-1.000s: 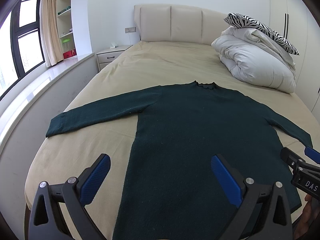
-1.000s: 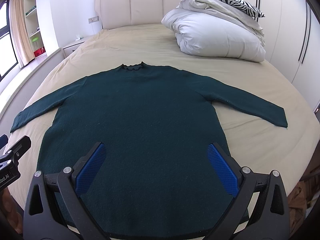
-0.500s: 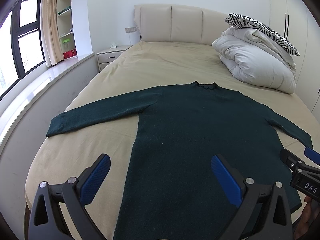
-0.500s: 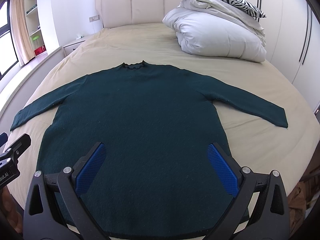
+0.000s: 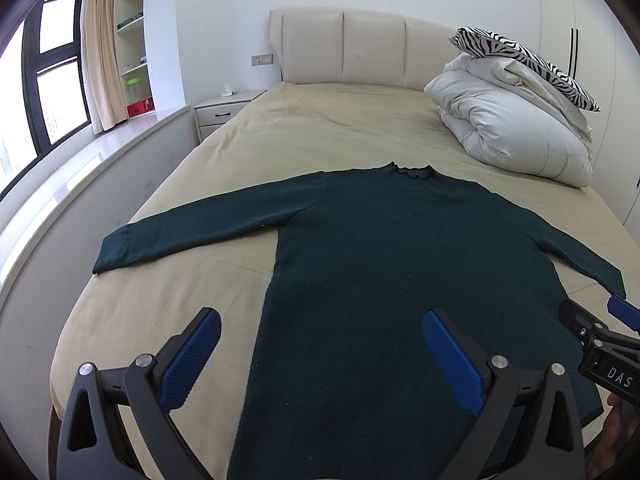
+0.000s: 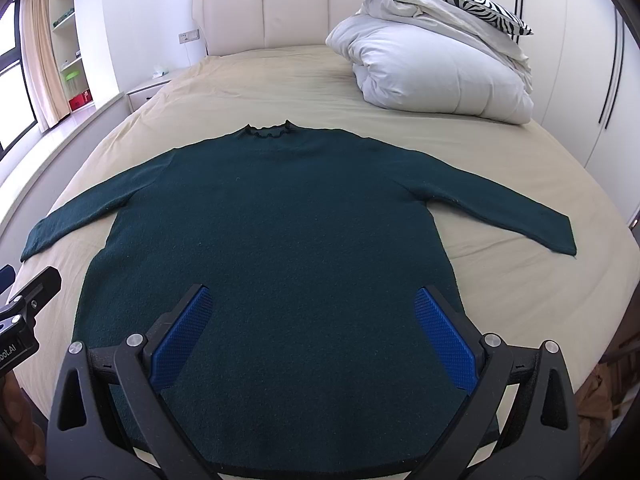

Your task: Fold small clothes

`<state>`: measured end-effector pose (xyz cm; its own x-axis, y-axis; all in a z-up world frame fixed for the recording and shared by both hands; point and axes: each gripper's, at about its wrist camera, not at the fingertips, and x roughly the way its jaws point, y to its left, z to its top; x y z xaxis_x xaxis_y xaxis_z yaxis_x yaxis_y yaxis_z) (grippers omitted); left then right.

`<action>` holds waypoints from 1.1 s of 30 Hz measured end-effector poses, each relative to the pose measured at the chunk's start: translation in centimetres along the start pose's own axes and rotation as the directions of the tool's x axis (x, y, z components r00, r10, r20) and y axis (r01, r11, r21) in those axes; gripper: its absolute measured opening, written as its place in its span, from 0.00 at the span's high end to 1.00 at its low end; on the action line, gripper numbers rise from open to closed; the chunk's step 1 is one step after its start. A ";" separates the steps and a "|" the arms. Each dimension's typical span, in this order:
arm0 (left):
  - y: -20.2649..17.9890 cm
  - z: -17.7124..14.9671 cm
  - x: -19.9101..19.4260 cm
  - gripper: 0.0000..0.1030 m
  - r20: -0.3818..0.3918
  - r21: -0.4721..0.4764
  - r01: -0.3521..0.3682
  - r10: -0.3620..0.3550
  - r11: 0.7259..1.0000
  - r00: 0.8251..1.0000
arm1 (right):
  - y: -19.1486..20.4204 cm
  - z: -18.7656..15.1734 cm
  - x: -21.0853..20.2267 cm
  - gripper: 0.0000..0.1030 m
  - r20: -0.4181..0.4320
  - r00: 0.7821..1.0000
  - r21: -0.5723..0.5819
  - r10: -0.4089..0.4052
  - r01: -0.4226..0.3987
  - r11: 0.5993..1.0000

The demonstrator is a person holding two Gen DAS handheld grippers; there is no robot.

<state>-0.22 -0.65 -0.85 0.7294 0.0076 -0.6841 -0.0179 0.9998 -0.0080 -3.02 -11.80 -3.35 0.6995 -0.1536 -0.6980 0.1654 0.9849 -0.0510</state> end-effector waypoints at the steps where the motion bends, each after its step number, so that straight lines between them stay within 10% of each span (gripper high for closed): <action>1: 0.0 0.0 0.0 0.00 0.000 0.000 0.000 0.000 1.000 1.000 | 0.0 0.0 0.0 0.00 0.000 1.000 0.000 0.000 0.000 1.000; 33: 0.5 -0.2 -0.2 0.00 -0.001 -0.002 0.002 -0.002 1.000 1.000 | 0.6 -0.4 0.5 0.00 -0.011 1.000 -0.008 0.002 -0.002 1.000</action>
<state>-0.53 -0.16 -0.82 0.7286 0.0060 -0.6849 -0.0182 0.9998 -0.0105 -2.81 -11.24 -4.03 0.6923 -0.1505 -0.7057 0.1579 0.9859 -0.0554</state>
